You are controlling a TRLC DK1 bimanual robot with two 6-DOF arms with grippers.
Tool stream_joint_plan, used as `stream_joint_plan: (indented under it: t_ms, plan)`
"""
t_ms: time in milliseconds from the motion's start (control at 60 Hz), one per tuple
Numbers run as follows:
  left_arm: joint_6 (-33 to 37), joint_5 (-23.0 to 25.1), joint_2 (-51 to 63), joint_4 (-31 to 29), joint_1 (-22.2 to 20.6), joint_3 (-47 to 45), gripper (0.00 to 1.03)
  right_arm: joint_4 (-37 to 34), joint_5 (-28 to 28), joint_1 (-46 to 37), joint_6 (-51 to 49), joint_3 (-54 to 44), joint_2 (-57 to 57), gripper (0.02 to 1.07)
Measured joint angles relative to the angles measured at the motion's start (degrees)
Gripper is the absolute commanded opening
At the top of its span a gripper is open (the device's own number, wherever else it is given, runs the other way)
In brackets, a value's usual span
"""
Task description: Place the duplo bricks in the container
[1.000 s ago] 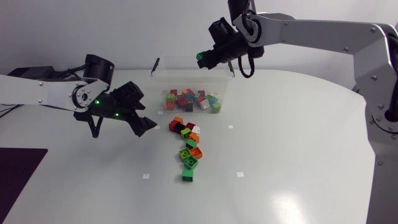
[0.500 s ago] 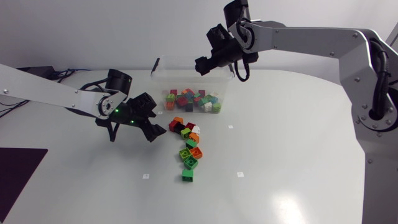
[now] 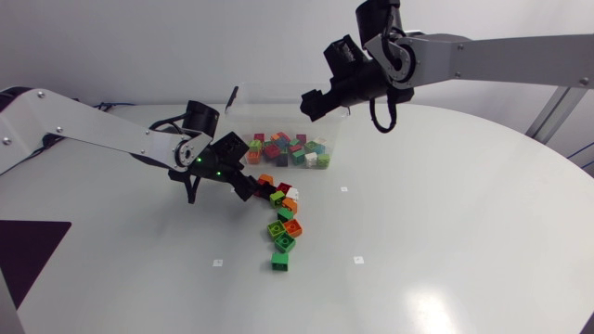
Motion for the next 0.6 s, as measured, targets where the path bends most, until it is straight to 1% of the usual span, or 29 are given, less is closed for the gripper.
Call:
stream_joint_plan:
  t_ms: [67,250,400,600]
  plan:
    - [-0.9,-1.4,0.8,1.0,0.0,0.1,0.98,0.4,0.0,0.3,0.0,-2.7,-1.7,1.01]
    - [-1.6,-2.8,1.9,1.4,0.0,0.1,0.98,1.6,0.0,1.9,0.2,-9.0,-5.4,1.01]
    - [-2.1,-2.8,1.9,1.7,0.1,0.1,0.98,2.5,0.0,3.2,0.2,-12.8,-7.0,1.01]
    - [-2.5,-2.8,3.2,3.1,-0.3,0.4,0.93,2.8,0.6,5.4,0.2,-16.8,-8.7,1.0]
